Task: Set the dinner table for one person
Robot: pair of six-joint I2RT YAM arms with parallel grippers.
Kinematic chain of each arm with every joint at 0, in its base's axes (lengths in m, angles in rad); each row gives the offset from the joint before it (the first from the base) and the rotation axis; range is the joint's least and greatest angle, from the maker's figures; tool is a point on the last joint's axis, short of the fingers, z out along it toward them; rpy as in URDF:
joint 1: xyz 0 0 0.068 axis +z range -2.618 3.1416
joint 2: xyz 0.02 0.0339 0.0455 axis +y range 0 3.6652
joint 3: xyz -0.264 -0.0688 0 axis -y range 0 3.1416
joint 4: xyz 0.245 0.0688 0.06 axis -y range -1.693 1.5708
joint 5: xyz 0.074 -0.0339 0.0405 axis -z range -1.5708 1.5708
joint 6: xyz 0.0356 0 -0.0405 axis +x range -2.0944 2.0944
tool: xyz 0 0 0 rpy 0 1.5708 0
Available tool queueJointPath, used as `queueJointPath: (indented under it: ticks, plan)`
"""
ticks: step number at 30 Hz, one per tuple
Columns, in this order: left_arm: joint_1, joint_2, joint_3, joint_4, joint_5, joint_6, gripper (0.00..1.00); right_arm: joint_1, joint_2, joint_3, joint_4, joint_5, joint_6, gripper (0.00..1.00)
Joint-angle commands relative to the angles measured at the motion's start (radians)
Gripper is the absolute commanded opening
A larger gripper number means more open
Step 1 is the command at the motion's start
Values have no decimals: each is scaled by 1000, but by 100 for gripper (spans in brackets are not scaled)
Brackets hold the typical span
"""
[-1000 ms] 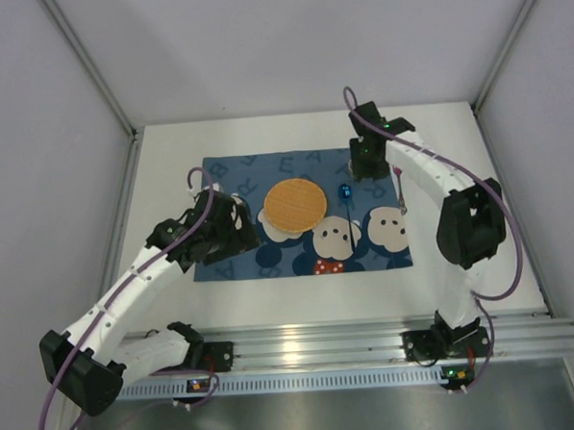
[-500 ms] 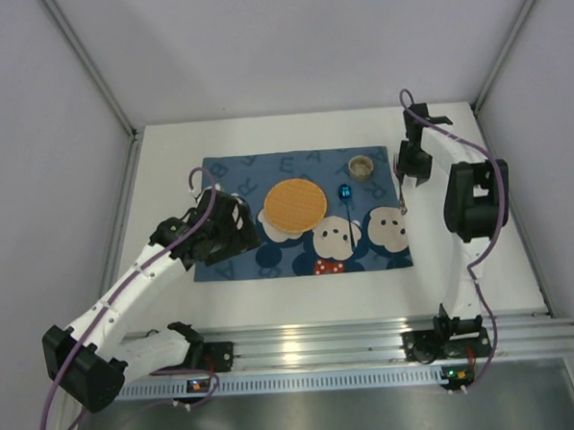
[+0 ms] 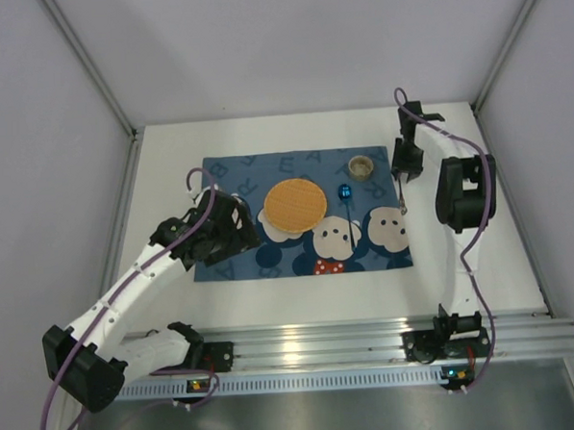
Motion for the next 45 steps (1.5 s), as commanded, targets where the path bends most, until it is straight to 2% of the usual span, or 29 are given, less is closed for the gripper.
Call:
queueJointPath:
  ticks: [1,4,8,12,17,21,25,27,29,30,31,35,37,40,45]
  plan:
    - [-5,7,3,-6,-17,-17,95,4,51,42,-19,8,3,35]
    - [-5,21,11,-6,-15,-12,95,4,73,48,-21,11,2,25]
    - [-5,50,32,-6,-8,0,95,2,90,65,-27,19,0,0]
    - [-5,84,69,-3,-8,25,95,-5,59,81,-39,51,-10,0]
    - [-3,102,100,3,-1,48,95,10,-59,123,-99,241,-26,0]
    - [-5,107,126,12,3,74,95,32,-162,160,-116,263,-30,0]
    - [-5,96,146,16,-14,95,95,107,-257,198,-131,121,-1,0]
    - [-3,79,152,15,-27,106,95,166,-312,174,-110,-75,72,0]
    - [-3,53,158,7,-54,109,96,232,-363,116,-1,-303,197,0]
    - [-3,41,166,-2,-63,108,96,261,-374,58,45,-352,242,0]
    - [-2,30,169,-13,-89,105,96,292,-365,48,111,-378,276,0]
    - [-3,-72,184,-118,-173,57,96,453,-230,155,160,-497,393,0]
    - [-3,-120,184,-158,-221,40,97,504,-168,154,280,-565,443,0]
    - [-3,-220,180,-236,-258,8,98,556,-89,163,401,-581,535,0]
    - [-3,-346,167,-344,-279,-62,98,611,48,264,424,-564,614,0]
